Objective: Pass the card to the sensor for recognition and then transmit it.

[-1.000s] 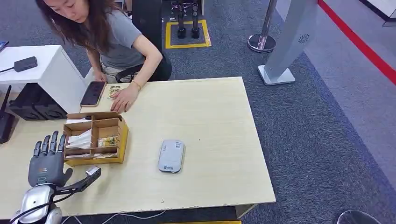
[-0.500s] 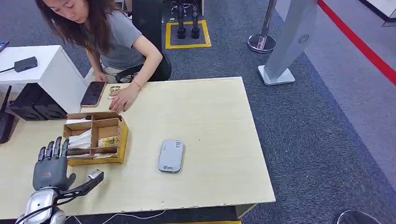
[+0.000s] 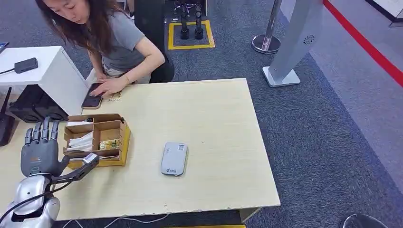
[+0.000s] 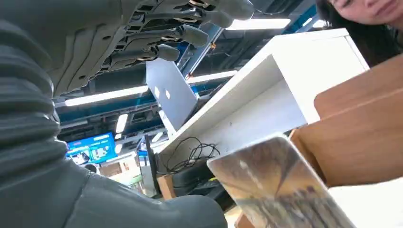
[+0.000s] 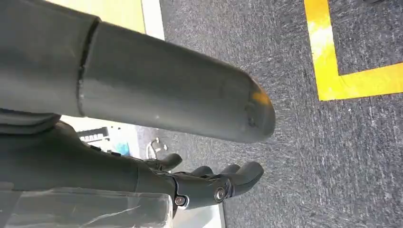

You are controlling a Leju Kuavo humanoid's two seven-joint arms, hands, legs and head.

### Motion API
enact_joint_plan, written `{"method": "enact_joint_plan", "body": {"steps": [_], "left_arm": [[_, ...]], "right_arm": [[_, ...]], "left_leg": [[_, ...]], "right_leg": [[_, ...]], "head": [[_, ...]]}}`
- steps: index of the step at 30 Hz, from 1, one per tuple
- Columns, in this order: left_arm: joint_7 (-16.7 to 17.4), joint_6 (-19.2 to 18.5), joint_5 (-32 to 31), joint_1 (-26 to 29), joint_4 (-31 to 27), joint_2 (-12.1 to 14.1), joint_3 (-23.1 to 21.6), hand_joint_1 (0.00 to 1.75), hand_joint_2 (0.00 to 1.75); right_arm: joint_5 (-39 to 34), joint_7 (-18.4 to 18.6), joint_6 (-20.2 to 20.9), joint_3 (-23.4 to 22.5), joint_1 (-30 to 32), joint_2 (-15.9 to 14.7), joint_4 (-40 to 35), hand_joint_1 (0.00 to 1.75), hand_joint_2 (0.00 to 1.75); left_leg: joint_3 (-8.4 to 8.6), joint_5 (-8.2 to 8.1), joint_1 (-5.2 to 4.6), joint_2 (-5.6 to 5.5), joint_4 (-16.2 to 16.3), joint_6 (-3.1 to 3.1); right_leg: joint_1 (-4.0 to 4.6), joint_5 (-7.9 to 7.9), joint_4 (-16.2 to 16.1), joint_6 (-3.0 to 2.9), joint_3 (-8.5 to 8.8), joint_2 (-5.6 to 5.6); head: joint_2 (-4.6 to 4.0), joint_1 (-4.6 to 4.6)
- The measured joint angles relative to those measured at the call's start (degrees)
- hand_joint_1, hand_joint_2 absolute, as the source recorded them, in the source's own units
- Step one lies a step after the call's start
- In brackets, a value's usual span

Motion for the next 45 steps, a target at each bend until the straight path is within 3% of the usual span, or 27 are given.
{"method": "enact_joint_plan", "body": {"steps": [29,33,45], "left_arm": [[-0.9,-0.1,0.6,0.0,-0.4,-0.2,0.2,0.0,1.75],[-1.0,1.3,0.8,2.6,1.6,-1.2,0.2,0.0,1.75],[-2.0,1.5,3.0,4.4,5.8,-2.7,0.2,0.0,1.75]], "right_arm": [[0.0,-0.2,-0.3,0.0,0.0,0.0,0.0,0.0,0.0],[1.6,7.1,-0.2,0.1,0.5,-0.1,0.0,0.0,0.0],[1.6,7.9,0.1,0.1,1.2,-0.4,-0.1,0.0,0.0]], "left_leg": [[-0.01,0.0,0.0,0.0,0.0,0.0],[0.03,-0.03,-0.07,0.03,0.0,0.03],[-0.05,-0.02,-0.03,0.01,0.0,0.02]], "right_leg": [[0.0,0.0,0.0,0.0,0.0,0.0],[-0.02,-0.01,0.0,0.01,-0.01,0.03],[-0.01,0.0,0.0,0.01,-0.07,0.01]], "head": [[0.02,0.0],[0.02,-0.07],[0.0,0.0]]}}
